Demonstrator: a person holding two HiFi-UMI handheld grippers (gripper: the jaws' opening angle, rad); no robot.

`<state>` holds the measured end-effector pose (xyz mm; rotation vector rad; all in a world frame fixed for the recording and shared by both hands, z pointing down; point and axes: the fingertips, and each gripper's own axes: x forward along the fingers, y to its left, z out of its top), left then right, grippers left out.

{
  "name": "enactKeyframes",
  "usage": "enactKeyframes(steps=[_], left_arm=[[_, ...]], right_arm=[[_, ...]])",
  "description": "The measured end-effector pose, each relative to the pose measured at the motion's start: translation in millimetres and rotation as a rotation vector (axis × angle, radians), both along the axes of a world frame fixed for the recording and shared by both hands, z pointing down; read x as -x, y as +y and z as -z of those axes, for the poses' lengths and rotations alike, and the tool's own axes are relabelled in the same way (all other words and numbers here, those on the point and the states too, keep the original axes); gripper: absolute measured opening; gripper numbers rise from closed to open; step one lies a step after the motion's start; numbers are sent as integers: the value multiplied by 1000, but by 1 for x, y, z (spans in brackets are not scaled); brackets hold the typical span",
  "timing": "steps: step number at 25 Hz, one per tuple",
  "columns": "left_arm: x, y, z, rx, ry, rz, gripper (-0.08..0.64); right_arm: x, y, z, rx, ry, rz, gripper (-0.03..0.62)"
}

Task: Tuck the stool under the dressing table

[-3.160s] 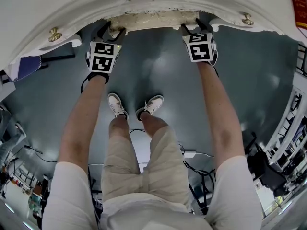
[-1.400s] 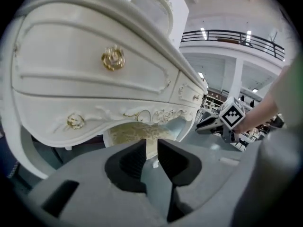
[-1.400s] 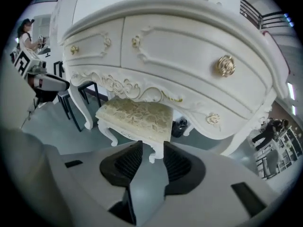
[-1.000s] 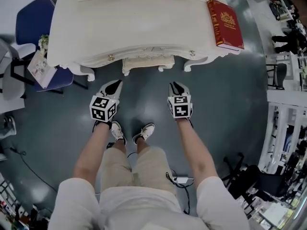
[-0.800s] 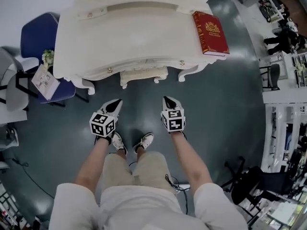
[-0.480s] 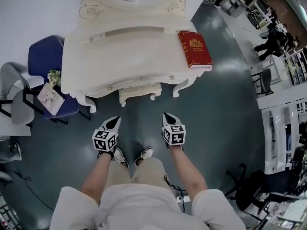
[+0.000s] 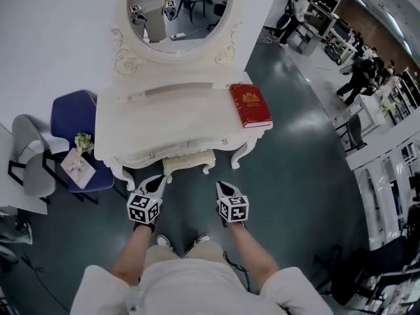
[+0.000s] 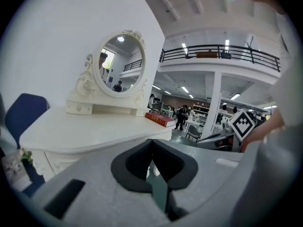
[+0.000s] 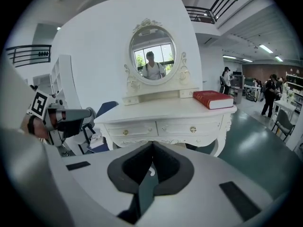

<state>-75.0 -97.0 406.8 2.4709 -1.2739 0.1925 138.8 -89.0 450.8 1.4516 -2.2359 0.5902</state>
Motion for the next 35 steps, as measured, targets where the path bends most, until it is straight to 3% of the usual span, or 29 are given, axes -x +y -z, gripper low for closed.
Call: enactKeyframes(steps=[4,10,15,20,25,35], left_arm=[[-4,-7,36,-71,-13,-8,15],[-4,-14,93,-174,47,16,15],[-4,-12,138,-280,30,-5,15],[17,-5,189,-379,42,18,15],[41,-3,222,-425,96,74,15],[80,17,275,-545,55,141,15]], right_arm=[[-16,1,28,-45,-21,-25,2],[-50,-4,93,-167,-81,-114,2],[-65,0,143,-272,-94,-112,2],[-72,4,178,-335,-127,-112,2],[-79,-3,210,-405,-165,-128,2],[-86,14,269,-522,-225,-112,2]])
